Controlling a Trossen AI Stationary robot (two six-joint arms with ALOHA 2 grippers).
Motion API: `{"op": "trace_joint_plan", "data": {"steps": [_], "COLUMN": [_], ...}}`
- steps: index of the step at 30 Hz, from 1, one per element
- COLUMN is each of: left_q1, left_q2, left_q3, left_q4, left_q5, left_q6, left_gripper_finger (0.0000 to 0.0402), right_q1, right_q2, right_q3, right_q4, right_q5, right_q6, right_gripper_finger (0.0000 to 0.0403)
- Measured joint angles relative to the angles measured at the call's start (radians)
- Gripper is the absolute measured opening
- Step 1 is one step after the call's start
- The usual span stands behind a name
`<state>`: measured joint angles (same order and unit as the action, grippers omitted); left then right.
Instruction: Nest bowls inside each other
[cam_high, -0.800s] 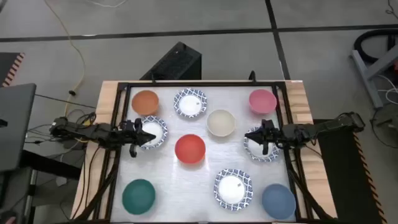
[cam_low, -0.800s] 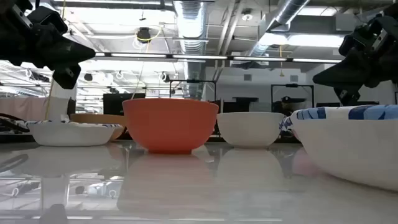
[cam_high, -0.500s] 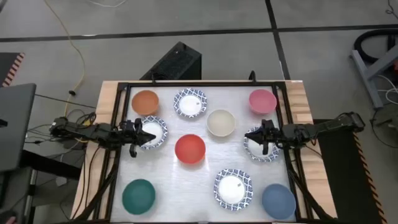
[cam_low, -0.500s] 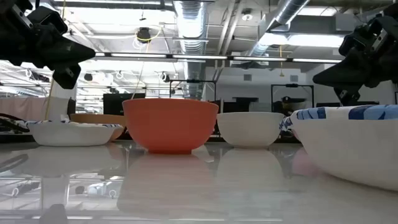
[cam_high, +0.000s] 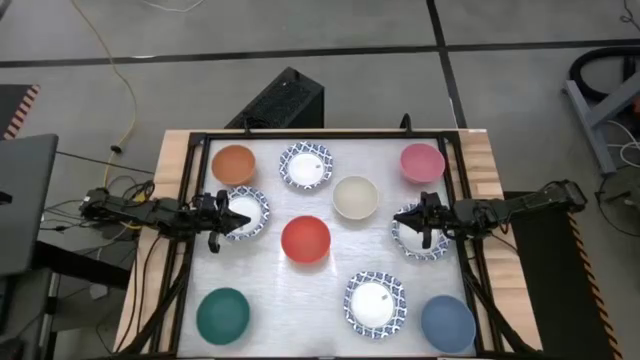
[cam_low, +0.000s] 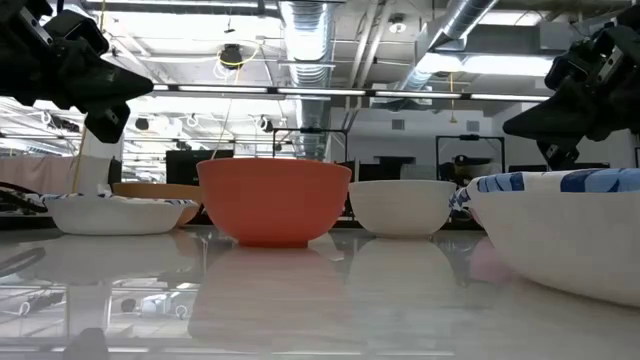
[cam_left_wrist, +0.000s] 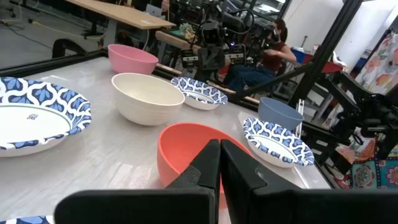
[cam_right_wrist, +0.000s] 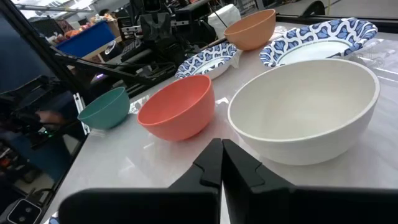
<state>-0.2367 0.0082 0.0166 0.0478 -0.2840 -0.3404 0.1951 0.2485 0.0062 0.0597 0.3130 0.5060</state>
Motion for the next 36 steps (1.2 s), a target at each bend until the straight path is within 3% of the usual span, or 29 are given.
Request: {"op": "trace_joint_plan", "data": {"steps": [27,31,36], "left_q1": [0.0,0.0,0.0], "left_q2": [0.0,0.0,0.0], "left_q3": [0.0,0.0,0.0], "left_q4": [0.006,0.008,0.009], "left_q5": [-0.008,-0.065,-0.055], "left_q6": [-0.001,-0.044,-0.121], "left_gripper_finger": [0.0,0.0,0.0], "right_q1": [0.0,0.0,0.0], "right_q2": [0.0,0.0,0.0], "right_q3": [0.0,0.0,0.0], "right_q4": [0.0,0.0,0.0], "right_q5": [0.0,0.0,0.0], "right_q6": [0.0,0.0,0.0], "right_gripper_finger": [0.0027,0.0027,0.0027]}}
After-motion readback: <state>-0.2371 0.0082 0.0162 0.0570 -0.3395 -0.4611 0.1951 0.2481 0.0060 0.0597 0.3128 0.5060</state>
